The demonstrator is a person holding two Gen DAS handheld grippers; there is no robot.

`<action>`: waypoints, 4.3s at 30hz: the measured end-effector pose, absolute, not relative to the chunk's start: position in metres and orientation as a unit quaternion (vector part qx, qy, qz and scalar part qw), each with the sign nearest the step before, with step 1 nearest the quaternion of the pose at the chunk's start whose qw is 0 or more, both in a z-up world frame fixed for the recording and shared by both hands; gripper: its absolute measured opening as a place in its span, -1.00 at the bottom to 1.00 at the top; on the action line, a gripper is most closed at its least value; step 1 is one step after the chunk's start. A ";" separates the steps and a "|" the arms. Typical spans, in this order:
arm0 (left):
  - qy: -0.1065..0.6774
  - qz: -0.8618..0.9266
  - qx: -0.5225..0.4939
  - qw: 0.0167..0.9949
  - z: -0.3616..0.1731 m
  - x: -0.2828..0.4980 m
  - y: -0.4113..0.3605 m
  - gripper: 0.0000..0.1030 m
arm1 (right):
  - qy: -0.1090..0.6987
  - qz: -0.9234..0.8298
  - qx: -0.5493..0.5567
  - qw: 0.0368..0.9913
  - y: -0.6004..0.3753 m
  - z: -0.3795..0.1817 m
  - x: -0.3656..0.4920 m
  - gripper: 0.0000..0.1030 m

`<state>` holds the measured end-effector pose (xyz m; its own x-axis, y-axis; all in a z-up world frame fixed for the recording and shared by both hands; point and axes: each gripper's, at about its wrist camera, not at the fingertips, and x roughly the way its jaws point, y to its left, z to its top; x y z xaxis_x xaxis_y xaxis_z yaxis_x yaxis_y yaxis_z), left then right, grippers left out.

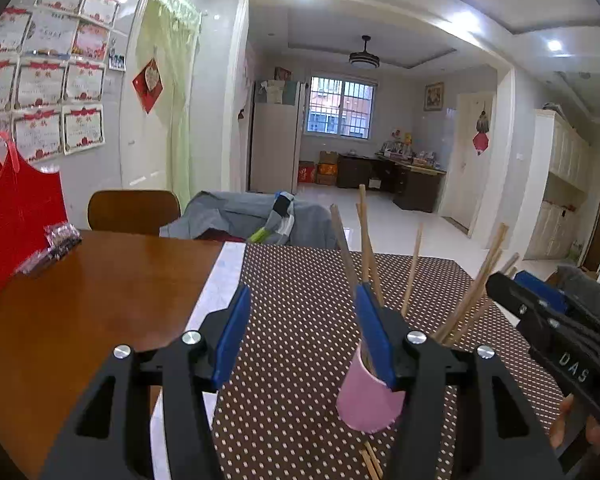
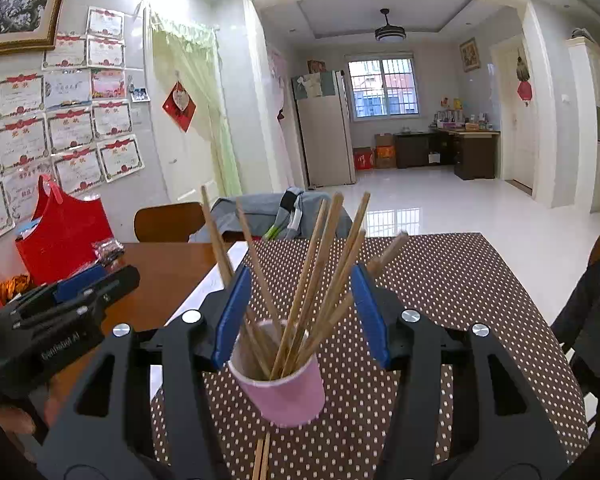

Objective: Organize utensils
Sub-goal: 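Move both open tools back down to the last sticks on the table, then grasp a stick with the left tool while the right tool grasps the last stick, then lift both held sticks upright and carry them over the pink cup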

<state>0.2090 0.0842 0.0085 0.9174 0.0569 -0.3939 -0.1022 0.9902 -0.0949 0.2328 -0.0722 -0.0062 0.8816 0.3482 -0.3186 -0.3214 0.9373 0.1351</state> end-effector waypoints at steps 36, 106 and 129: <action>0.468 -0.048 0.044 0.881 -0.137 0.149 0.000 0.06 | 0.331 0.158 0.058 0.928 -0.120 -0.121 0.146 0.30; 0.313 -0.112 -0.074 0.940 -0.057 0.157 0.051 -0.90 | 0.477 0.308 -0.039 0.823 -0.053 -0.101 0.214 -0.87; 0.101 -0.151 -0.079 0.980 0.013 0.185 0.028 -0.90 | 0.240 0.325 0.092 0.910 -0.100 0.009 0.220 -0.87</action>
<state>0.1847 0.0278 0.0127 0.9339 -0.3121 -0.1747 0.2800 0.9419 -0.1858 0.2205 -0.1003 0.0091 0.6728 0.6361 -0.3778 -0.5478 0.7715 0.3235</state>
